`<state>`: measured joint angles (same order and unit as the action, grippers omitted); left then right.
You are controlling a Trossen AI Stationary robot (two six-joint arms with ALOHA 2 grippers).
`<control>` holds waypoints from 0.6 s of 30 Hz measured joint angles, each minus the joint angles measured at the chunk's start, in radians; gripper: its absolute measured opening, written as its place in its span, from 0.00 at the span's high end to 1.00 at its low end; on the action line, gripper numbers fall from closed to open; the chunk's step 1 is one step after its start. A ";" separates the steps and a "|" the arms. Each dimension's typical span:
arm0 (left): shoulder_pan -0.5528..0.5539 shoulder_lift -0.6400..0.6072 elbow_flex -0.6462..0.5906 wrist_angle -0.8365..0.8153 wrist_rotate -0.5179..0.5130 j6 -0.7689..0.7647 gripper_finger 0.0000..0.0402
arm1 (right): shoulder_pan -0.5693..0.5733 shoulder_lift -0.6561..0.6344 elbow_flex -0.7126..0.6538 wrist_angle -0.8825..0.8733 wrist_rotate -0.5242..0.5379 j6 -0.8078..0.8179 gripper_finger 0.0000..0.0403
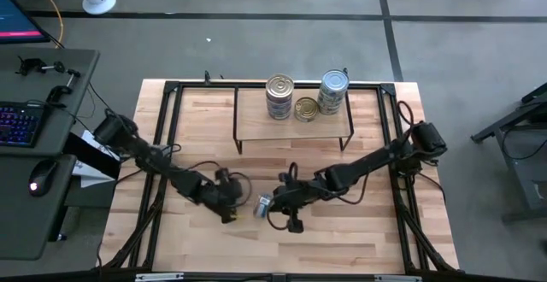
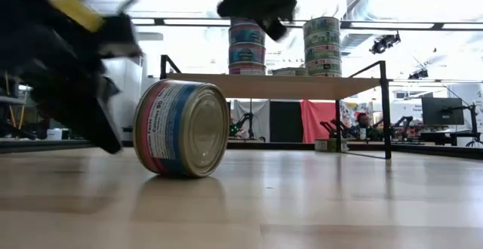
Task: Stack canned seafood by type on shelf
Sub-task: Stack the blue pink tuna can on top of the other blue pink tuna can on the shelf
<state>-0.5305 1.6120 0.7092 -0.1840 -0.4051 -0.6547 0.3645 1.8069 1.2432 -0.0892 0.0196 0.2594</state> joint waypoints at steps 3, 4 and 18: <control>-0.055 -0.097 -0.066 0.004 -0.065 -0.133 1.00 | -0.025 0.024 0.116 -0.107 -0.023 -0.125 0.98; -0.074 -0.123 -0.085 0.003 -0.092 -0.187 1.00 | -0.034 0.034 0.159 -0.168 -0.024 -0.176 0.97; -0.217 -0.219 -0.155 -0.065 -0.296 -0.571 1.00 | -0.112 0.373 0.753 -0.823 -0.156 -0.685 0.38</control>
<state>-0.7470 1.3930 0.5546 -0.2486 -0.7009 -1.2256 0.2527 2.1797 1.9967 -0.9124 -0.1359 -0.4253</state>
